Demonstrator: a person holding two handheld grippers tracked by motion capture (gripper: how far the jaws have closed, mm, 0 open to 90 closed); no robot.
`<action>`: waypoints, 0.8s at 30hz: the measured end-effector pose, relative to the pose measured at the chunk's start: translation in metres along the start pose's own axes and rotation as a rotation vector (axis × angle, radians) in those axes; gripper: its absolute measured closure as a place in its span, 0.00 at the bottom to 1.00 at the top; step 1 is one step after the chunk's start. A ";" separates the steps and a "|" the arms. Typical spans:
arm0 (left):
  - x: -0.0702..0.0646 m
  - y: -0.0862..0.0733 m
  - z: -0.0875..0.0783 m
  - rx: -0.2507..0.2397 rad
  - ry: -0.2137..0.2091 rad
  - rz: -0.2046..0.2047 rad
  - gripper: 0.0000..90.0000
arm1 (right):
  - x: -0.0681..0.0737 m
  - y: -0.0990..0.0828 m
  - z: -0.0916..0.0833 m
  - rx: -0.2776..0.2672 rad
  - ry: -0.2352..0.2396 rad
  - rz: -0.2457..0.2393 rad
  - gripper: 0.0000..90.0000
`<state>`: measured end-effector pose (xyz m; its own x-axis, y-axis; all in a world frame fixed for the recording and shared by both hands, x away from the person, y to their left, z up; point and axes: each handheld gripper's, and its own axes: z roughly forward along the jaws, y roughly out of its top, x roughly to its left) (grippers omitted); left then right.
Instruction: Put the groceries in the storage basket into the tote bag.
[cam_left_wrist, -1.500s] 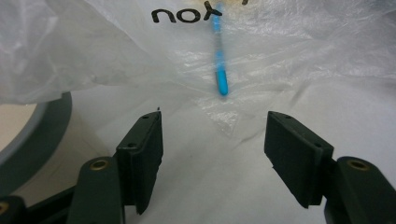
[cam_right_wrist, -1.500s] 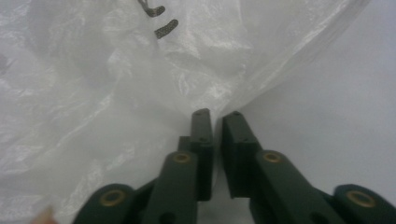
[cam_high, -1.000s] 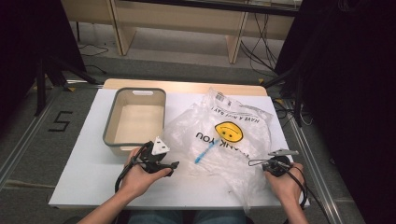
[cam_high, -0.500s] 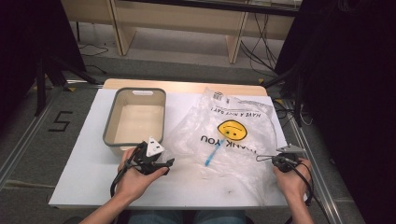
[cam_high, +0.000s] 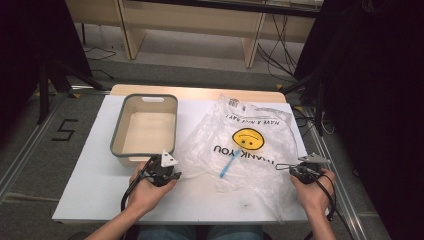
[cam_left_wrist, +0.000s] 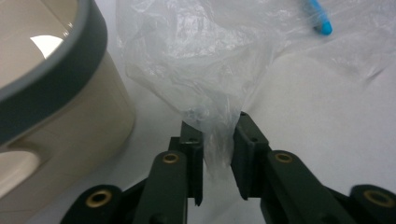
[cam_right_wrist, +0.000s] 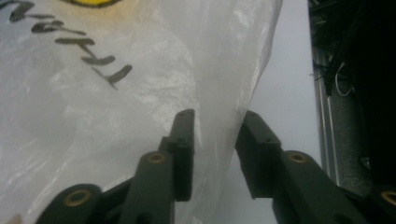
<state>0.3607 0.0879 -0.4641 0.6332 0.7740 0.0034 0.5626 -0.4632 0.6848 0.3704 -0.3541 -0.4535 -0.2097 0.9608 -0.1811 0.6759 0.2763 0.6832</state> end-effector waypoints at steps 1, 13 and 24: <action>0.000 0.000 0.001 0.010 -0.003 0.005 0.89 | 0.000 0.001 -0.002 -0.018 -0.001 0.010 0.69; -0.005 -0.002 0.003 0.037 -0.023 0.015 0.96 | 0.009 0.010 -0.023 -0.108 0.048 0.029 0.53; -0.010 -0.005 0.000 0.050 -0.044 0.008 0.97 | 0.039 0.010 -0.039 -0.087 0.242 -0.028 0.49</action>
<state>0.3517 0.0830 -0.4674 0.6600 0.7509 -0.0236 0.5825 -0.4917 0.6472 0.3416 -0.3143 -0.4265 -0.3974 0.9170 -0.0333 0.6063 0.2896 0.7406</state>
